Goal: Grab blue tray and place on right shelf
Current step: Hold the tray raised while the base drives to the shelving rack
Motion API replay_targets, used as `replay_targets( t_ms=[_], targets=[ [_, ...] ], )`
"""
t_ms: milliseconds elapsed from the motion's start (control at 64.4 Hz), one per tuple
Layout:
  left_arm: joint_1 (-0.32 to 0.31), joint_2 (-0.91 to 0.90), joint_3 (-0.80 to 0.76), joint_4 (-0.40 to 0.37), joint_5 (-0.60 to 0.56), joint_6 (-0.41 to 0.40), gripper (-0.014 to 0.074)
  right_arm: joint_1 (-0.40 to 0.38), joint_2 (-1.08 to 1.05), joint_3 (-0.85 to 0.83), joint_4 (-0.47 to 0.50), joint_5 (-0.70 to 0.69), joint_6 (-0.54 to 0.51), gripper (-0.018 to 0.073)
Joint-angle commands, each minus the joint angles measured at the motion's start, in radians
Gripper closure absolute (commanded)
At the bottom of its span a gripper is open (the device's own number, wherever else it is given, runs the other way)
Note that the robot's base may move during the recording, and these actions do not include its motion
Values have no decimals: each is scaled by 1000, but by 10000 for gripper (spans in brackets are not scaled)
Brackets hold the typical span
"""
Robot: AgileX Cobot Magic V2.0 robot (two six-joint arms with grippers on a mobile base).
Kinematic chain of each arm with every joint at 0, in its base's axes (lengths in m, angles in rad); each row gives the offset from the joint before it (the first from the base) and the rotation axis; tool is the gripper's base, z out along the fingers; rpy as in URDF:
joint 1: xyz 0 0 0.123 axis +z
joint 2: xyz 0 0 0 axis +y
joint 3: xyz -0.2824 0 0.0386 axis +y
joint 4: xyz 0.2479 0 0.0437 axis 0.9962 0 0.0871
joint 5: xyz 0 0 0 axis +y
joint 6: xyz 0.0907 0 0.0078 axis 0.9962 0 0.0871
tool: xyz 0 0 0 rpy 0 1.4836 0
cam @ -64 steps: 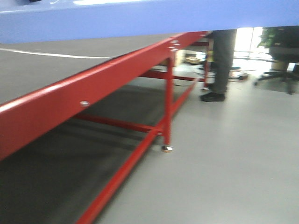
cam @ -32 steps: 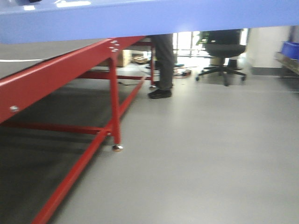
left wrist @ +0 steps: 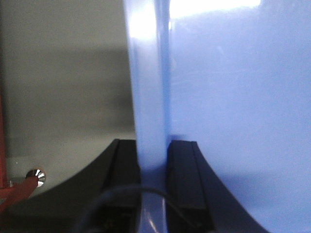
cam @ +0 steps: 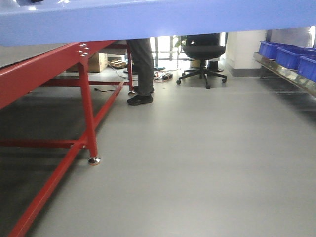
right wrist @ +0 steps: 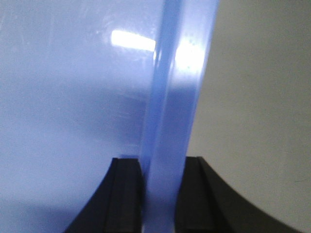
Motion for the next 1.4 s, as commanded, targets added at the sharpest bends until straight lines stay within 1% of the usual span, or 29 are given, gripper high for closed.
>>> replay_targets(
  t_ms=[0, 1383],
  targets=[
    [-20, -26, -27, -61, 73, 29, 645, 9, -23, -29, 26, -40, -22, 504],
    [-20, -26, -27, -72, 73, 29, 645, 7, -23, -29, 26, -40, -22, 504]
  ],
)
